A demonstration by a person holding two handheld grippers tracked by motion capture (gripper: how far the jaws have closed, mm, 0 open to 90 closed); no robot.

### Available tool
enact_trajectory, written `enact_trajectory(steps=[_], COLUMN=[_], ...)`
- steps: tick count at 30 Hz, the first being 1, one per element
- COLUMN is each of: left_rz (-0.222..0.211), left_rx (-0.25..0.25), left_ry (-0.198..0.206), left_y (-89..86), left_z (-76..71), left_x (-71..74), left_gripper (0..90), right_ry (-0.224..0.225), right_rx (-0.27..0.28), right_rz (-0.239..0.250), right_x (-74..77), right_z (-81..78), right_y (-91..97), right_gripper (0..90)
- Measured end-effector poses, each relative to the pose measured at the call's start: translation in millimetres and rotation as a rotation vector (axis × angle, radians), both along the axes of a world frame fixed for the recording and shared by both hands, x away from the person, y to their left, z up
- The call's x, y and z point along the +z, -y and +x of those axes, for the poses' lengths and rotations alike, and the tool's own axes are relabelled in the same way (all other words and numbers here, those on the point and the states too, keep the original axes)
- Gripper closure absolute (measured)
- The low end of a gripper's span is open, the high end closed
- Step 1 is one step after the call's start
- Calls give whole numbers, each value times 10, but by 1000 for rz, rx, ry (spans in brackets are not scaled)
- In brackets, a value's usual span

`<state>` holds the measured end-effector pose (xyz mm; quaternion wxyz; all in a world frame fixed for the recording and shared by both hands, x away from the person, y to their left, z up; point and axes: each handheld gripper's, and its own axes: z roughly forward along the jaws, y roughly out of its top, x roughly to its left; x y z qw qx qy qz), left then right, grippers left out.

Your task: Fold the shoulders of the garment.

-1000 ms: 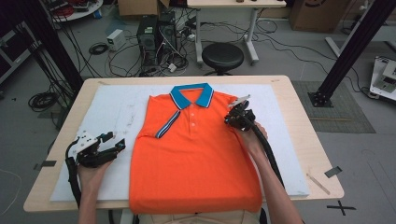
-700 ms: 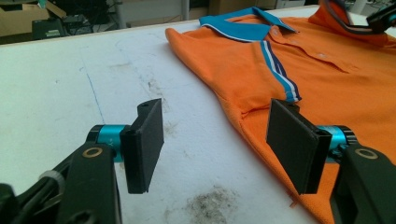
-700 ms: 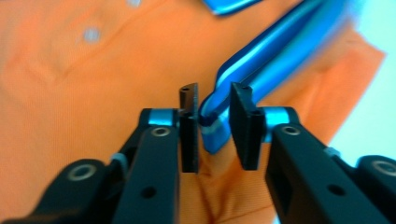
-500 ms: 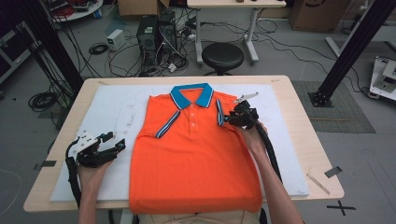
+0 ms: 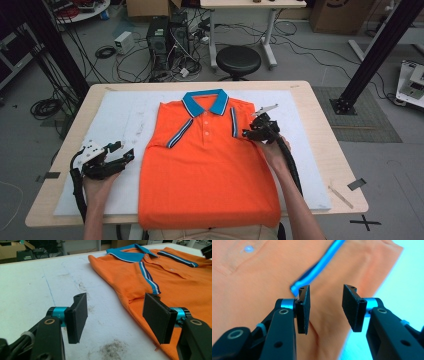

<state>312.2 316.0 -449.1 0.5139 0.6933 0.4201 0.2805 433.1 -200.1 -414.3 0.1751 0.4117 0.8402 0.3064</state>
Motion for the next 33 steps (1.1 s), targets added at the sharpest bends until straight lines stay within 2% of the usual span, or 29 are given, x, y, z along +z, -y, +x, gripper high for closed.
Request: enact_trajectory(steps=[2, 5, 6, 7, 8, 9, 10, 13, 14, 16, 17, 19, 20, 21, 22, 23, 24, 28, 29, 30, 31, 33], left_rz=[5, 12, 16, 15, 13, 13, 14, 12, 11, 17, 18, 20, 22, 22, 28, 28, 31, 33, 33, 29, 31, 34], left_rx=[0, 0, 0, 0, 2, 2, 1, 2, 2, 2, 3, 2, 3, 3, 2, 2, 1, 1, 1, 2, 3, 2], left_ry=[-1, 2, 2, 3, 3, 3, 3, 0, -1, -3, -1, -4, -5, -5, -6, -6, -3, -8, -8, -9, -8, -8], left_y=[3, 8, 9, 12, 14, 13, 8, 8, 9, 13, 16, 20, 21, 21, 24, 24, 26, 22, 22, 29, 32, 33], left_z=[1, 1, 0, -1, -2, -2, 0, 1, 3, 1, 2, 3, 6, 6, 6, 6, 4, 9, 9, 12, 11, 9], left_x=[1, 1, 2, 1, 1, 1, 1, 1, 1, 2, 1, 2, 1, 1, 3, 3, 3, 4, 4, 2, 1, 2], left_gripper=[369, 369, 368, 368, 368, 368, 369, 369, 369, 369, 369, 369, 369, 368, 369, 368, 369, 369, 369, 369, 369, 368], right_ry=[-6, -29, -55, -55, -83, -83, -51, -31, -8, -26, -42, -34, -24, -24, -9, -15, -41, -73, -73, -105, -105, -94], right_rx=[3, 6, 3, 3, 1, 1, -31, -47, -78, -94, -109, -115, -126, -126, -136, -146, -158, -191, -191, -181, -181, -118], right_rz=[-10, -29, -68, -68, -11, -11, -42, -43, -93, -70, -45, 28, 64, 64, 121, 131, 140, 237, 237, 226, 226, 168], right_x=[-28, -89, -163, -163, -196, -196, -174, -154, -156, -170, -164, -123, -98, -98, -74, -86, -103, -170, -170, -210, -210, -205], right_z=[-130, -172, -172, -172, -158, -158, -174, -194, -212, -208, -210, -215, -216, -216, -185, -150, -110, -26, -26, 9, 9, -39], right_y=[92, 143, 185, 185, 273, 273, 336, 412, 481, 573, 611, 685, 704, 704, 717, 716, 719, 755, 755, 727, 727, 592], right_gripper=[567, 563, 642, 642, 712, 712, 794, 814, 815, 734, 712, 670, 659, 659, 659, 656, 644, 643, 643, 651, 651, 653])
